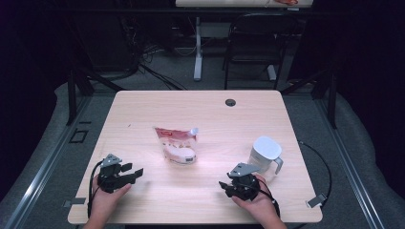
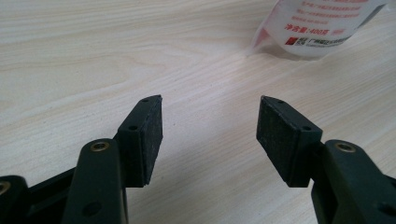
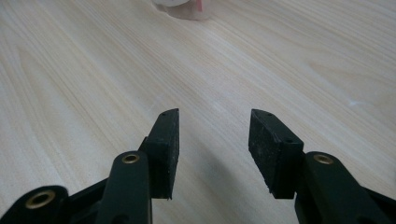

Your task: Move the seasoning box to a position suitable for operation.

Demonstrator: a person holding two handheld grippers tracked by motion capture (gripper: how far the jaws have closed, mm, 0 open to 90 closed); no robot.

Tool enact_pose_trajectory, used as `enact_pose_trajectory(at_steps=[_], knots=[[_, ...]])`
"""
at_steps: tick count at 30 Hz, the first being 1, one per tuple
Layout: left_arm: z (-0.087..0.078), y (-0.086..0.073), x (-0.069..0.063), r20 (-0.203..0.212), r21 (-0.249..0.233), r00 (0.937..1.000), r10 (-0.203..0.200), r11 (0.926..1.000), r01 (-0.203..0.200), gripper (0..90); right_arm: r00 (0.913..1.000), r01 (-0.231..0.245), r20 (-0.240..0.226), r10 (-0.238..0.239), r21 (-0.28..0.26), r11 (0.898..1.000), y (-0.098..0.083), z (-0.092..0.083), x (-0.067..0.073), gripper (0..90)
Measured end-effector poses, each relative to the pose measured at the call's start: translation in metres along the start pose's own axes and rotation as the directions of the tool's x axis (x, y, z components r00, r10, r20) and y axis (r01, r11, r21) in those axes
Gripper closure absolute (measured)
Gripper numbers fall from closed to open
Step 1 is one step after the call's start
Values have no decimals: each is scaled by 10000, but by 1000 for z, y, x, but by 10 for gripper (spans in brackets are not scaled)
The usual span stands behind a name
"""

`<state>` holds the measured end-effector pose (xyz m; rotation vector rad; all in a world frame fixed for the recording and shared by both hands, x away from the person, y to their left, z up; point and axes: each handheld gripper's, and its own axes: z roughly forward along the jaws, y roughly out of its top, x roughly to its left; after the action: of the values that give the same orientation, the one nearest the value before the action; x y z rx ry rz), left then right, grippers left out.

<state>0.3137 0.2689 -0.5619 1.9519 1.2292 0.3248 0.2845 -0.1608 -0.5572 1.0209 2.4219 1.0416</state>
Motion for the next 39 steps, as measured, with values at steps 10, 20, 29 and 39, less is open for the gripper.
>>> enact_pose_trajectory(at_steps=[10, 20, 29, 39], knots=[[6, 2, -6, 62, 146, 9998, 201, 9997, -202, 463, 10000, 54, 33, -54, 148, 9999, 1, 3, 0, 531], [4, 5, -11, 127, -69, 9994, 309, 9995, -308, 520, 9998, -172, 52, 173, -109, 9998, 4, 3, 1, 536], [5, 18, -10, 137, -22, 9996, 251, 9997, -250, 551, 9993, -313, 203, 320, -346, 9989, 13, 1, -3, 598], [1, 50, -27, 330, -465, 9951, 927, 9948, -911, 563, 9980, -637, -30, 636, -857, 9943, 33, -2, -8, 620]])
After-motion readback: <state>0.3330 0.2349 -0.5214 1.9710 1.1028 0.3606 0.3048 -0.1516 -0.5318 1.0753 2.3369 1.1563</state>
